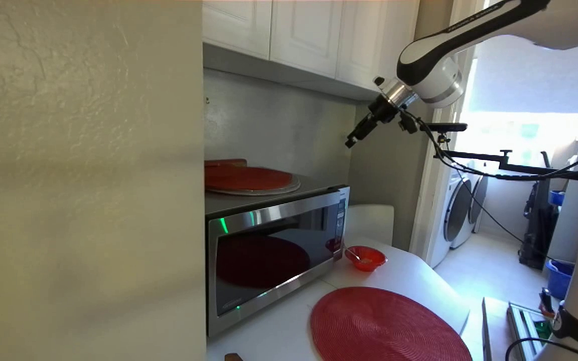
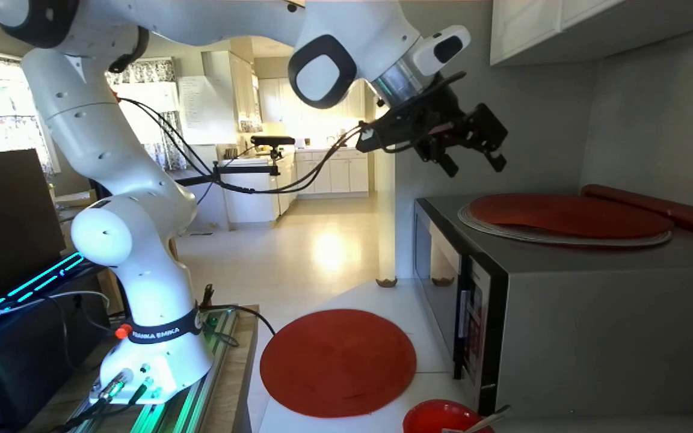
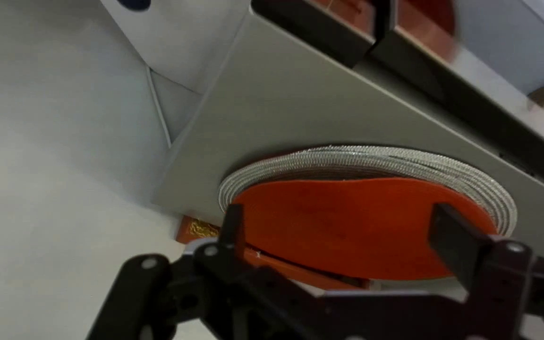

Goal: Put one red placemat on top of the microwave.

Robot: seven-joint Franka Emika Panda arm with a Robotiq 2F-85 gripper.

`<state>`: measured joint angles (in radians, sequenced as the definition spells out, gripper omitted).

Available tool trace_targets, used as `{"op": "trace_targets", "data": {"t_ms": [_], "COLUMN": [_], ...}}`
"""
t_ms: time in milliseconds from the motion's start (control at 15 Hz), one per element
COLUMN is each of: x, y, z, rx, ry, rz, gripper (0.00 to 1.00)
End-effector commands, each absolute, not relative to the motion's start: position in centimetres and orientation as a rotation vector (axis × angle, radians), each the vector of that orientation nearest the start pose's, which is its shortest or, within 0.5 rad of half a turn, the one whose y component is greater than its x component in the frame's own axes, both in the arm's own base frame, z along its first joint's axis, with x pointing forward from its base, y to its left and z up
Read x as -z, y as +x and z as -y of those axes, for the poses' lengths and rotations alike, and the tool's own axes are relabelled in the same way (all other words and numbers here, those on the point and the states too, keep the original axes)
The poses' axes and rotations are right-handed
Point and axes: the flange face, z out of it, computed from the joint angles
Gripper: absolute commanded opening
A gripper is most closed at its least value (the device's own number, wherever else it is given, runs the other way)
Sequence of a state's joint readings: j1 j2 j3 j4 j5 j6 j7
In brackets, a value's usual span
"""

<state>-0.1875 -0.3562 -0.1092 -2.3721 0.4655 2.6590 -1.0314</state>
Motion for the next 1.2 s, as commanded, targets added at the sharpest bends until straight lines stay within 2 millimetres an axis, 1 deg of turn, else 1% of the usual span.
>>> {"op": "trace_targets", "data": {"t_ms": [0, 67, 200, 333, 600, 733, 800, 933, 1133], "x": [-53.5, -53.7, -54.3, -55.0, -55.6, -55.6, -55.6, -55.8, -55.6], "y": [40.2, 39.1, 37.5, 36.1, 33.9, 33.2, 34.5, 33.9, 33.8], "z": [13.7, 13.0, 11.2, 8.7, 4.4, 3.5, 3.9, 3.2, 3.4], "rx": [0.964, 0.906, 0.783, 0.661, 0.437, 0.388, 0.418, 0.401, 0.393], "ry": [-3.085, -3.114, -3.136, -3.131, -3.133, -3.148, -3.136, -3.14, -3.134], "rz": [0.356, 0.274, 0.112, -0.035, -0.282, -0.378, -0.281, -0.334, -0.351], "gripper": [1.0, 1.0, 1.0, 1.0, 1.0, 1.0, 1.0, 1.0, 1.0]}}
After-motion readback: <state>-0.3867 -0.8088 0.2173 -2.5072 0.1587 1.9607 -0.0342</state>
